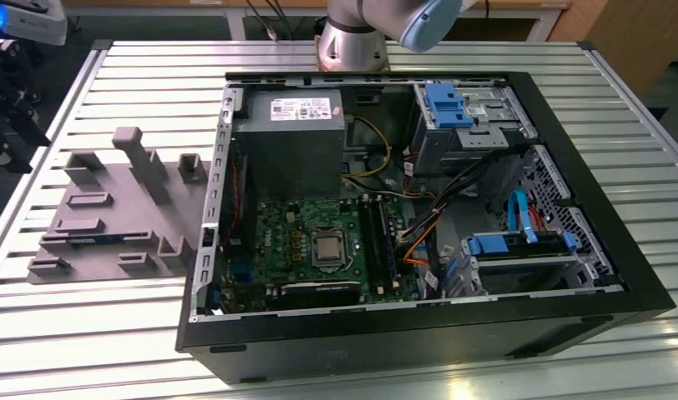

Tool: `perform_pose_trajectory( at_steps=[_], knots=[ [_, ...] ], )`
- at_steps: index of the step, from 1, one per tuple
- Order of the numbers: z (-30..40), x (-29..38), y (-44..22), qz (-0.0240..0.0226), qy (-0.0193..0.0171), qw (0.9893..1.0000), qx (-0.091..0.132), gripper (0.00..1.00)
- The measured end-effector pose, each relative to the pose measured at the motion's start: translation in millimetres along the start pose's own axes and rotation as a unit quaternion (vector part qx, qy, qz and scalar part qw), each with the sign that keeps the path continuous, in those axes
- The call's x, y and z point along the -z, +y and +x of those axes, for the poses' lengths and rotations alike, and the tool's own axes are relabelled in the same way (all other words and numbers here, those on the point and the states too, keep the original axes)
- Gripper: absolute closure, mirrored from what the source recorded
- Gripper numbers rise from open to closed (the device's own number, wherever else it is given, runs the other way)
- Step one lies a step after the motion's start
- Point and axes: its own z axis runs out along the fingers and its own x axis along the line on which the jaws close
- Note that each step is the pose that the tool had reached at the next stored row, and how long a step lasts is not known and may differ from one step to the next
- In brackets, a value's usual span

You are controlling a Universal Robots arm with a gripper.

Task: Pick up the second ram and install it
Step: 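Pick up the second ram and move it above second insertion slot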

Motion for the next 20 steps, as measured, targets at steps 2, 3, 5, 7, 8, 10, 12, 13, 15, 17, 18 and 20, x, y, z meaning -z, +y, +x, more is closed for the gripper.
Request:
perform_pose_trajectory(
  at_steps=[2,3,5,7,8,10,12,13,15,17,18,20],
  knots=[
    [0.7,-3.0,0.8,0.0006,0.0000,1.0000,0.000,0.53],
    [1.1,-5.0,1.4,0.0008,-0.0001,1.0000,0.000,0.47],
    [1.8,-8.6,2.0,0.0009,-0.0001,1.0000,0.000,0.47],
    [2.1,-11.5,2.2,0.0009,-0.0001,1.0000,0.000,0.47],
    [2.1,-11.6,2.2,0.0009,0.0000,1.0000,0.000,0.47],
    [2.2,-11.6,2.1,0.0008,0.0000,1.0000,0.000,0.47],
    [2.2,-12.4,2.1,0.0009,-0.0001,1.0000,0.000,0.47],
    [2.2,-14.8,2.0,0.0009,-0.0001,1.0000,0.000,0.47],
    [2.2,-15.1,2.0,0.0009,-0.0001,1.0000,0.000,0.47],
    [2.2,-15.5,1.9,0.0009,-0.0001,1.0000,0.000,0.47],
    [2.2,-15.7,1.9,0.0009,-0.0001,1.0000,0.000,0.47],
    [2.3,-16.2,1.9,0.0009,-0.0001,1.0000,0.000,0.47]
  ],
)
